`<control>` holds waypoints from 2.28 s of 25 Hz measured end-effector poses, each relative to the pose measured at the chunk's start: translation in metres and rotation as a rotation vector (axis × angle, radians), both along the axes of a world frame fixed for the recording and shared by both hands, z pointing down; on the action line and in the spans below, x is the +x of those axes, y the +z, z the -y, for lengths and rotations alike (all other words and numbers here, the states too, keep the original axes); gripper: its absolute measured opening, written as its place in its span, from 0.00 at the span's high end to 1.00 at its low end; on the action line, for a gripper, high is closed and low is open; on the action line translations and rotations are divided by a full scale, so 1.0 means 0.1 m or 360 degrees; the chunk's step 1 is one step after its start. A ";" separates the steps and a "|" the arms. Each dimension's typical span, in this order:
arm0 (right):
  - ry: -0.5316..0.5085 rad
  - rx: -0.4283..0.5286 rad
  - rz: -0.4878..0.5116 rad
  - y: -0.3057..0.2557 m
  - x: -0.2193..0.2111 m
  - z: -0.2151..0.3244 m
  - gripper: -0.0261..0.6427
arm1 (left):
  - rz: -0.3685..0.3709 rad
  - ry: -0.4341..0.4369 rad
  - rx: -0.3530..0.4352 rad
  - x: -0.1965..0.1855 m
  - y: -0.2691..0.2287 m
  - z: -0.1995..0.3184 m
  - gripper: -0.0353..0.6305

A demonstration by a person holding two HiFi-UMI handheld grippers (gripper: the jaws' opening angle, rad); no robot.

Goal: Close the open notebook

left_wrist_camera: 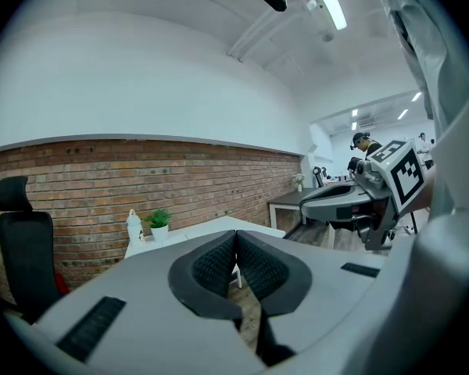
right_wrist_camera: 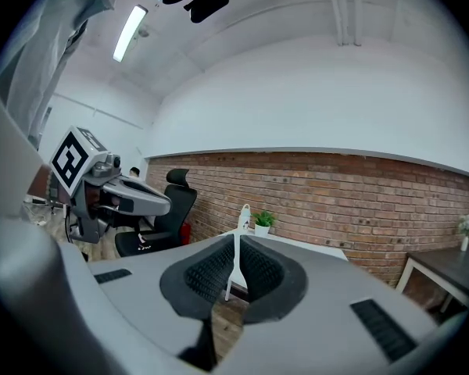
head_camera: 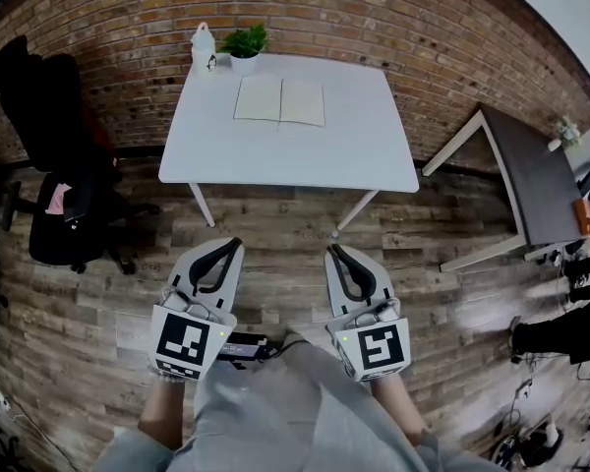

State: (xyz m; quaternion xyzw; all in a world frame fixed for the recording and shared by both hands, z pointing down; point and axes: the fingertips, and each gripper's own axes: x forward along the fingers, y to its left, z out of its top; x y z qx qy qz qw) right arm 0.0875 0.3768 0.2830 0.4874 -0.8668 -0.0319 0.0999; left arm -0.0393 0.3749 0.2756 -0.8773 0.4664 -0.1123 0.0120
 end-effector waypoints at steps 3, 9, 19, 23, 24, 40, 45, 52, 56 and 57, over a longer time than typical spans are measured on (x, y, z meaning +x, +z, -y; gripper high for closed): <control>0.0018 0.0008 -0.0008 0.00 -0.05 -0.03 0.89 | 0.0014 0.0011 0.0006 -0.07 0.00 -0.02 0.92; 0.0040 0.0022 -0.0032 -0.01 -0.10 -0.11 0.89 | -0.0012 0.0027 0.0033 -0.11 -0.03 -0.05 0.92; 0.0037 -0.0002 -0.0020 0.02 -0.11 0.14 0.89 | -0.0067 -0.0006 0.0040 -0.09 -0.06 0.18 0.92; 0.0012 0.0000 -0.0014 0.01 -0.10 0.38 0.89 | -0.0064 -0.0017 0.0018 -0.07 -0.03 0.40 0.92; 0.0011 0.0008 -0.0010 0.01 -0.08 0.46 0.89 | -0.0066 -0.0021 0.0013 -0.06 -0.03 0.48 0.92; -0.0074 -0.0082 -0.0008 0.19 0.21 2.12 0.89 | -0.0030 -0.0131 -0.0018 0.16 0.07 2.01 0.92; -0.0132 -0.0089 -0.0007 0.25 0.27 2.71 0.89 | -0.0022 -0.0183 -0.0044 0.23 0.10 2.53 0.92; -0.0209 -0.0051 0.0043 0.21 0.33 3.41 0.89 | -0.0026 -0.0250 -0.0058 0.34 0.09 3.18 0.92; -0.0248 -0.0060 0.0037 0.20 0.40 3.69 0.89 | -0.0038 -0.0299 -0.0052 0.41 0.05 3.48 0.92; -0.0257 -0.0061 0.0031 0.21 0.40 3.74 0.89 | -0.0041 -0.0303 -0.0051 0.43 0.04 3.54 0.92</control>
